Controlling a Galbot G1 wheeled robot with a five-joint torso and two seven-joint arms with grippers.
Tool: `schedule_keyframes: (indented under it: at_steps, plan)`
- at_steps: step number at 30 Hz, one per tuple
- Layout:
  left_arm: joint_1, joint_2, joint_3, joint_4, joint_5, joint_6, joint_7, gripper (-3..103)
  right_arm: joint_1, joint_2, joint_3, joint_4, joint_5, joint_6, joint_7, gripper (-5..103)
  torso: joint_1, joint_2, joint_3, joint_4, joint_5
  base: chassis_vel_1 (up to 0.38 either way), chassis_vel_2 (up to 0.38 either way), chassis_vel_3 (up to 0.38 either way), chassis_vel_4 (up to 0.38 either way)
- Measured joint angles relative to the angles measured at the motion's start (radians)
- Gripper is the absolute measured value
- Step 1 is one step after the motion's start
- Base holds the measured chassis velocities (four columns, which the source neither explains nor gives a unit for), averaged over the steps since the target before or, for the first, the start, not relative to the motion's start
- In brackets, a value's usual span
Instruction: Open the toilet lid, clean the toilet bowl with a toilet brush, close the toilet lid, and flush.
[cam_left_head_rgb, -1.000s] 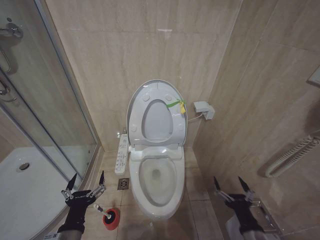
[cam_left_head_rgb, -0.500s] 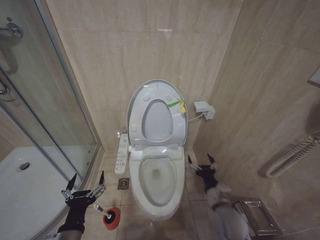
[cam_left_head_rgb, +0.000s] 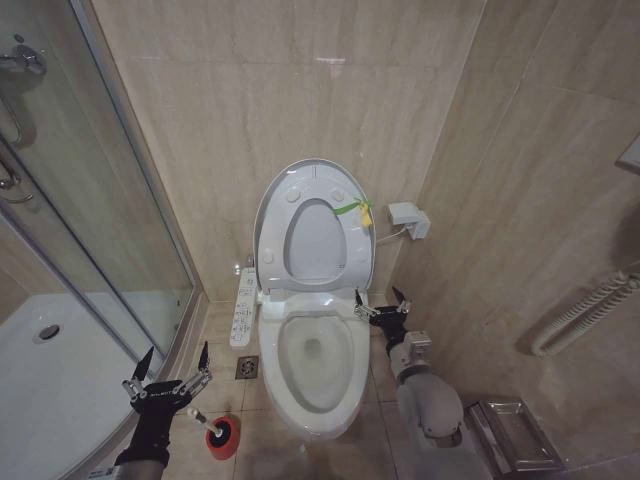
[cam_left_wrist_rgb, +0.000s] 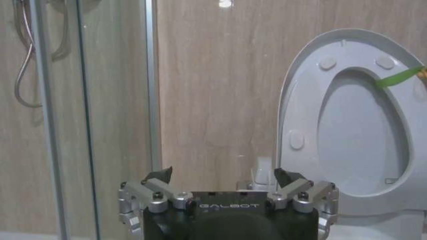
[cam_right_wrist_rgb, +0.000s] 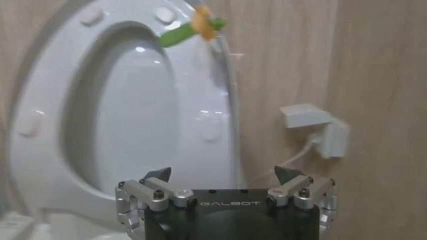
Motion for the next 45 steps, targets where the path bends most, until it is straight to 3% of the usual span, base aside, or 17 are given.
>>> schedule_keyframes:
  at_steps: [7,12,21,23,29,30,33,45]
  plan:
    - [0.000,0.000,0.000,0.000,0.000,0.000,0.000,99,-0.059,-0.087,0.228,0.063,0.042,0.072,-0.075,100,0.000,0.000,0.000,-0.0005,0.0002,0.000,0.000,0.000,0.000]
    - [0.000,0.000,0.000,0.000,0.000,0.000,0.000,99,-0.083,-0.119,0.316,0.088,0.059,0.101,-0.104,100,0.000,0.000,0.000,-0.0003,0.0002,0.000,0.000,0.000,0.000]
    - [0.000,0.000,0.000,0.000,0.000,0.000,0.000,99,-0.083,-0.121,0.301,0.090,0.078,0.102,-0.100,100,0.000,0.000,0.000,0.0001,0.0004,0.000,0.000,0.000,0.000]
    - [0.000,0.000,0.000,0.000,0.000,0.000,0.000,99,-0.083,-0.119,0.253,0.090,0.115,0.102,-0.082,100,0.000,0.000,0.000,-0.0006,-0.0002,0.000,0.000,0.000,0.000]
    - [0.000,0.000,0.000,0.000,0.000,0.000,0.000,99,-0.080,-0.109,0.087,0.079,0.232,0.098,-0.016,100,0.000,0.000,0.000,0.0002,-0.0001,0.000,0.000,0.000,0.000]
    - [0.000,0.000,0.000,0.000,0.000,0.000,0.000,99,-0.066,-0.111,0.066,0.062,0.237,0.097,0.005,100,0.000,0.000,0.000,-0.0009,-0.0005,0.000,0.000,0.000,0.000]
    - [0.000,0.000,0.000,0.000,0.000,0.000,0.000,99,-0.035,-0.115,0.057,0.039,0.236,0.099,0.024,100,0.000,0.000,0.000,0.0002,0.0000,0.000,0.000,0.000,0.000]
    - [0.000,0.000,0.000,0.000,0.000,0.000,0.000,99,-0.014,-0.150,0.074,0.010,0.248,0.110,0.034,100,0.000,0.000,0.000,-0.0004,-0.0001,0.000,0.000,0.000,0.000]
